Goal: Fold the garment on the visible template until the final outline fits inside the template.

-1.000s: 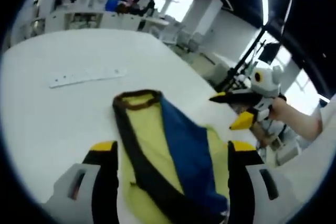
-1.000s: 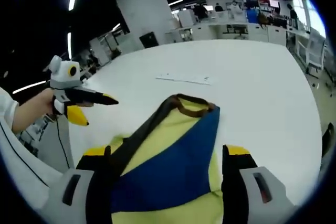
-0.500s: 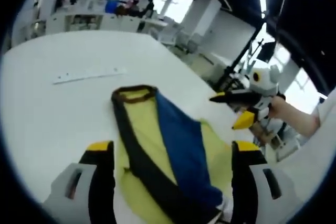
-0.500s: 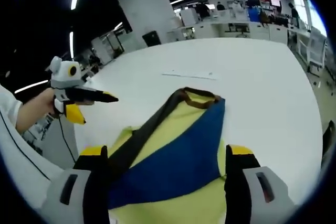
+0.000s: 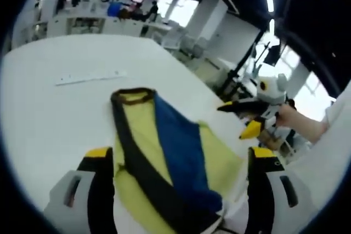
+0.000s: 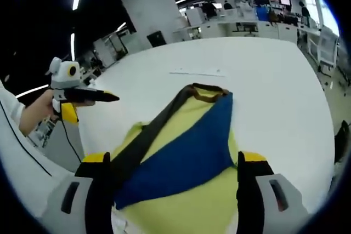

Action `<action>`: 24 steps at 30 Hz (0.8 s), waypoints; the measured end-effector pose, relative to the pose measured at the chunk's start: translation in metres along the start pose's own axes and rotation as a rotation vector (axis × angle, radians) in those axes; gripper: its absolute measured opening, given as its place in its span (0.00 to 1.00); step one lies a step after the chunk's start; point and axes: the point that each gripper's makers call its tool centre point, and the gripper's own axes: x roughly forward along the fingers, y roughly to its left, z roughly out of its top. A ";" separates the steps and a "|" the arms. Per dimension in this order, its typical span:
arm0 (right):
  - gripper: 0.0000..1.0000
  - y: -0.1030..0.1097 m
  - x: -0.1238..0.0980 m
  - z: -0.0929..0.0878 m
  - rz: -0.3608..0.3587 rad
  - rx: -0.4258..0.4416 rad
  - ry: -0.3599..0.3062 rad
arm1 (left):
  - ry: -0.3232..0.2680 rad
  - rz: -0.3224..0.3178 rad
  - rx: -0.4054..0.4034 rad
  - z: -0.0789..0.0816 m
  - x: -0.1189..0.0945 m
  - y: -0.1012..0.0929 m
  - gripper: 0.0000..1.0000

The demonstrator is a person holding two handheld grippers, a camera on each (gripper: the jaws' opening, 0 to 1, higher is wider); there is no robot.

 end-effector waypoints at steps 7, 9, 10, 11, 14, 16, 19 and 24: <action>0.98 0.003 -0.009 -0.005 0.000 0.030 -0.008 | 0.014 0.017 -0.010 -0.014 -0.009 -0.002 0.99; 0.98 0.004 -0.011 -0.006 0.001 0.030 -0.006 | 0.020 0.028 -0.004 -0.017 -0.013 -0.002 0.99; 0.98 0.005 -0.012 -0.007 0.001 0.030 -0.005 | 0.022 0.033 -0.003 -0.018 -0.016 -0.002 0.99; 0.98 0.006 -0.014 -0.008 0.000 0.031 -0.004 | 0.021 0.036 -0.003 -0.019 -0.018 -0.002 0.99; 0.98 0.007 -0.017 -0.011 0.000 0.030 -0.001 | 0.013 0.043 -0.009 -0.020 -0.026 -0.004 0.99; 0.98 0.008 -0.021 -0.014 -0.004 0.025 0.006 | 0.009 0.047 -0.009 -0.020 -0.030 -0.005 0.99; 0.98 0.009 -0.028 -0.016 -0.011 0.019 0.006 | -0.002 0.053 -0.012 -0.020 -0.037 -0.007 0.99; 0.99 0.012 -0.038 -0.020 -0.015 0.012 0.009 | -0.002 0.062 -0.011 -0.021 -0.041 -0.007 0.99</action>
